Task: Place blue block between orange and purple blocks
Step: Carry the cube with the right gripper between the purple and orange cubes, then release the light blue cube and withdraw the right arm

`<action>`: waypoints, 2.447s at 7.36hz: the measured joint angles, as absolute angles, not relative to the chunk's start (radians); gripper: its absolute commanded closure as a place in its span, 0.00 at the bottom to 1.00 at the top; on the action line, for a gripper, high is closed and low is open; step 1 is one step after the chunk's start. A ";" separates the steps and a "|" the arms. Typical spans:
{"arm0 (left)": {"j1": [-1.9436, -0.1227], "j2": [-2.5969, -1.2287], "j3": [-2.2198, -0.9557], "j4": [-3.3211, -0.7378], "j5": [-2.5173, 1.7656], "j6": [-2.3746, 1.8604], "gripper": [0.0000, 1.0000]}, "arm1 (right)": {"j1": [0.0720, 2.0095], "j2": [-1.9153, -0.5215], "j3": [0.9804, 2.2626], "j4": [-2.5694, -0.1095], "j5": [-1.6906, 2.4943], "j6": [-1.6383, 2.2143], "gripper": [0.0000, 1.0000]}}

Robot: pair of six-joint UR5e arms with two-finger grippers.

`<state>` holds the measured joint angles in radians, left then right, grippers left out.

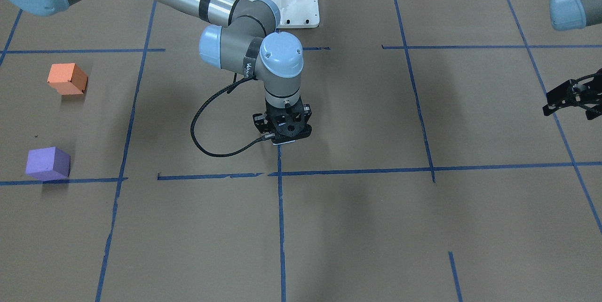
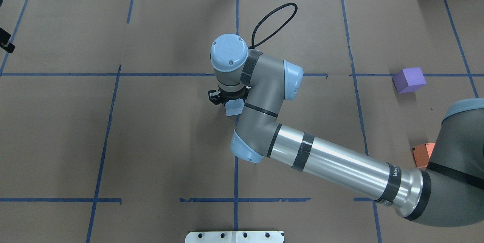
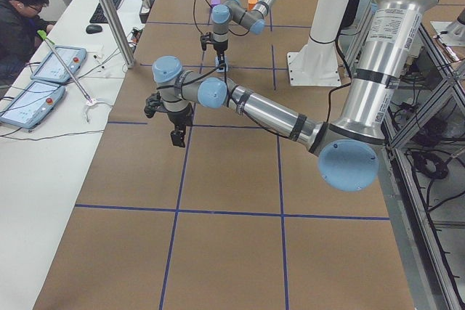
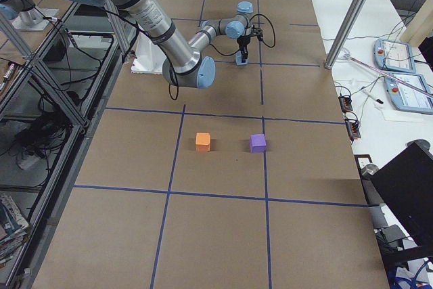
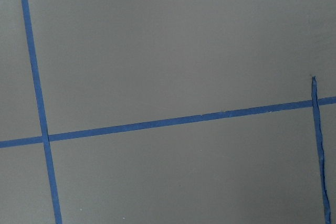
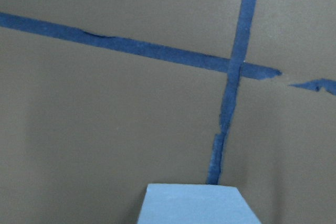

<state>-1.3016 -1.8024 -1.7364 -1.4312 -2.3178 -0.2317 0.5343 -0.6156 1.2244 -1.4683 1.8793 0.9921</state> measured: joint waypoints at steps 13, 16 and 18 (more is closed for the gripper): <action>-1.302 -1.795 -1.744 -1.431 -2.318 -0.231 0.00 | 0.989 -1.573 1.749 -1.263 2.178 0.736 0.12; -1.301 -1.795 -1.740 -1.432 -2.318 -0.229 0.00 | 0.942 -1.567 1.744 -1.255 2.148 0.731 0.00; -1.301 -1.795 -1.736 -1.437 -2.318 -0.229 0.00 | 0.966 -1.565 1.769 -1.266 2.155 0.696 0.00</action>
